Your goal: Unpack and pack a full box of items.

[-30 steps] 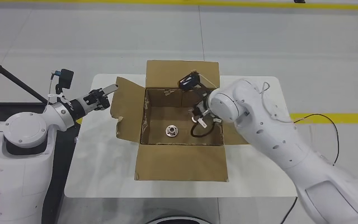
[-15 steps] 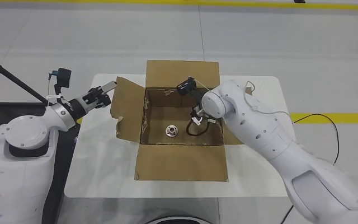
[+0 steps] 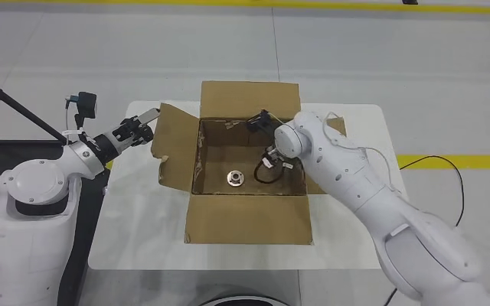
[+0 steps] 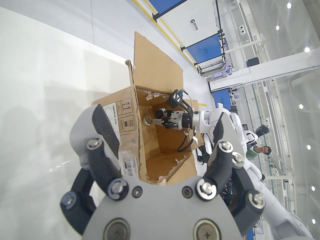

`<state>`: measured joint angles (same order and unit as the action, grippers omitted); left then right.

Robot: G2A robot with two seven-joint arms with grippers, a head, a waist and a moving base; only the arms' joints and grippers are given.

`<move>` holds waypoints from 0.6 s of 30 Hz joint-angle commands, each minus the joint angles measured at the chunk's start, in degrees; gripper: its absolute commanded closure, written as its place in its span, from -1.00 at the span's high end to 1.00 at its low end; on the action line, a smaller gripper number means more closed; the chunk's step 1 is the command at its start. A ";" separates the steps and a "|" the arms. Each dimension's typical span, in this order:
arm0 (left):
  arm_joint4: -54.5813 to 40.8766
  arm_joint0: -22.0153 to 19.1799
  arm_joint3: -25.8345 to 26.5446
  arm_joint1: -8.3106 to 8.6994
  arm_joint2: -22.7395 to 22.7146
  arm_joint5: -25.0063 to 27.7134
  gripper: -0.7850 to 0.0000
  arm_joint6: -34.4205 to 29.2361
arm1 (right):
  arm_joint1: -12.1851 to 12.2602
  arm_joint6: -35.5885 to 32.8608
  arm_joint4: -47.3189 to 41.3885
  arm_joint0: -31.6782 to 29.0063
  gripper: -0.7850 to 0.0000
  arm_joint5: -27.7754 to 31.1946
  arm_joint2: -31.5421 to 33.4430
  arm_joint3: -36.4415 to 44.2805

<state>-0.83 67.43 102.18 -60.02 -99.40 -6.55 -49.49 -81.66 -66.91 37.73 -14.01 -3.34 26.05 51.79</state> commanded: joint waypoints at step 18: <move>0.00 0.00 0.00 0.00 0.00 0.00 1.00 0.00 | -4.31 0.88 0.97 0.58 -0.39 2.24 -0.64 -8.08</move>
<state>-0.83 67.43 102.18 -60.02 -99.40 -6.55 -49.49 -85.85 -66.00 38.58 -13.38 -1.14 25.33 43.88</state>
